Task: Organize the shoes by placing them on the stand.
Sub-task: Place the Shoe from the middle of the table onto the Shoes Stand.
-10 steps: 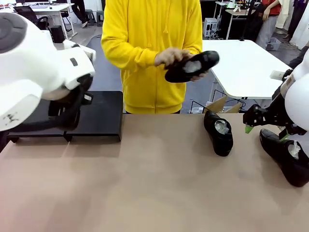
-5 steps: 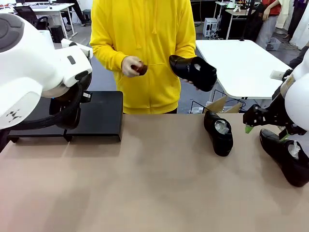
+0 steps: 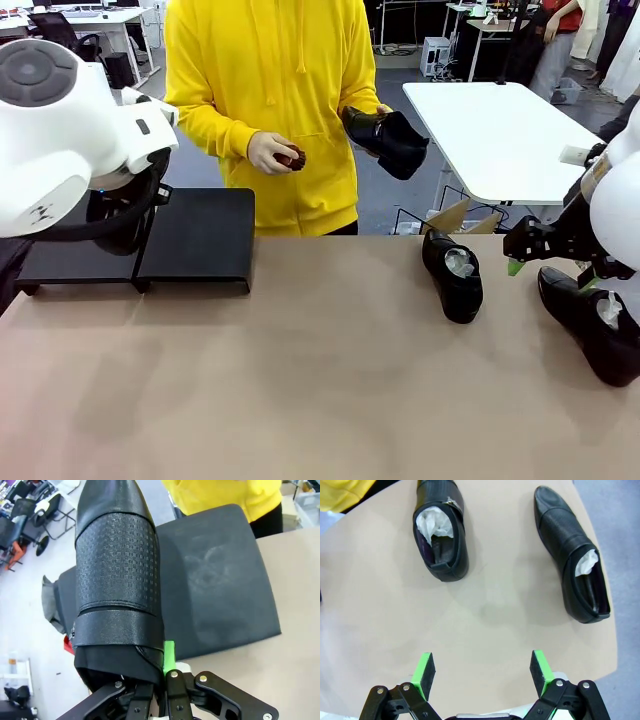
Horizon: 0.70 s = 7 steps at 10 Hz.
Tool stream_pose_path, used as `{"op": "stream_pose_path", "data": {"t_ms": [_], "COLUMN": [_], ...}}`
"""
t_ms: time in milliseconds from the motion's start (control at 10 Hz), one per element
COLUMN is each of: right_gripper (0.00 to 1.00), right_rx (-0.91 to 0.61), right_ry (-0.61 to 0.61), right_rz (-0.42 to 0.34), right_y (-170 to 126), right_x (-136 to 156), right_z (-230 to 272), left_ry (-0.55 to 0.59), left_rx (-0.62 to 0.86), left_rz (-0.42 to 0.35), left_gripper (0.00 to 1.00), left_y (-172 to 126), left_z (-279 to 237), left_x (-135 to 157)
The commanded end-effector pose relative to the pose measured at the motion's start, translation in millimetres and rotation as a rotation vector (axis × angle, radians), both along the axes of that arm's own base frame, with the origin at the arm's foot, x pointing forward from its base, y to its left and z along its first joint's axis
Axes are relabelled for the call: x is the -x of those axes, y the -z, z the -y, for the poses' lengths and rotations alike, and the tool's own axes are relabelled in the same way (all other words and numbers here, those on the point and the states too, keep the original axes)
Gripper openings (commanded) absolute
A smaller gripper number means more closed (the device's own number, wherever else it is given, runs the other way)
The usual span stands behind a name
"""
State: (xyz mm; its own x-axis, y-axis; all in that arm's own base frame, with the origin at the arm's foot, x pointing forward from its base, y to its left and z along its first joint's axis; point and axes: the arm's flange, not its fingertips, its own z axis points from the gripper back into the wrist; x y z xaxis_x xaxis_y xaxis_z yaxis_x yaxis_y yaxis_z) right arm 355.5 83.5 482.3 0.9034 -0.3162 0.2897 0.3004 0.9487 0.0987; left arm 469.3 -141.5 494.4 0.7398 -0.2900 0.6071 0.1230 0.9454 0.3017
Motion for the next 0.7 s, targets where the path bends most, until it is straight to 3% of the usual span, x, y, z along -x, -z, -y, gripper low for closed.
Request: {"op": "stream_pose_path", "data": {"t_ms": [0,600], "right_gripper": [1.00,1.00], "right_rx": [0.004,0.000], "right_ry": [-0.003,0.000], "right_rz": [0.006,0.000], "right_y": [0,0], "right_x": [0,0], "right_z": [0,0], "left_ry": [0.004,-0.056], "left_rx": [-0.007,0.036], "left_rz": [0.006,-0.055], "left_gripper": [0.00,0.00], "left_y": [10,45], "left_z": [22,21], "left_x": [-32,-64]}}
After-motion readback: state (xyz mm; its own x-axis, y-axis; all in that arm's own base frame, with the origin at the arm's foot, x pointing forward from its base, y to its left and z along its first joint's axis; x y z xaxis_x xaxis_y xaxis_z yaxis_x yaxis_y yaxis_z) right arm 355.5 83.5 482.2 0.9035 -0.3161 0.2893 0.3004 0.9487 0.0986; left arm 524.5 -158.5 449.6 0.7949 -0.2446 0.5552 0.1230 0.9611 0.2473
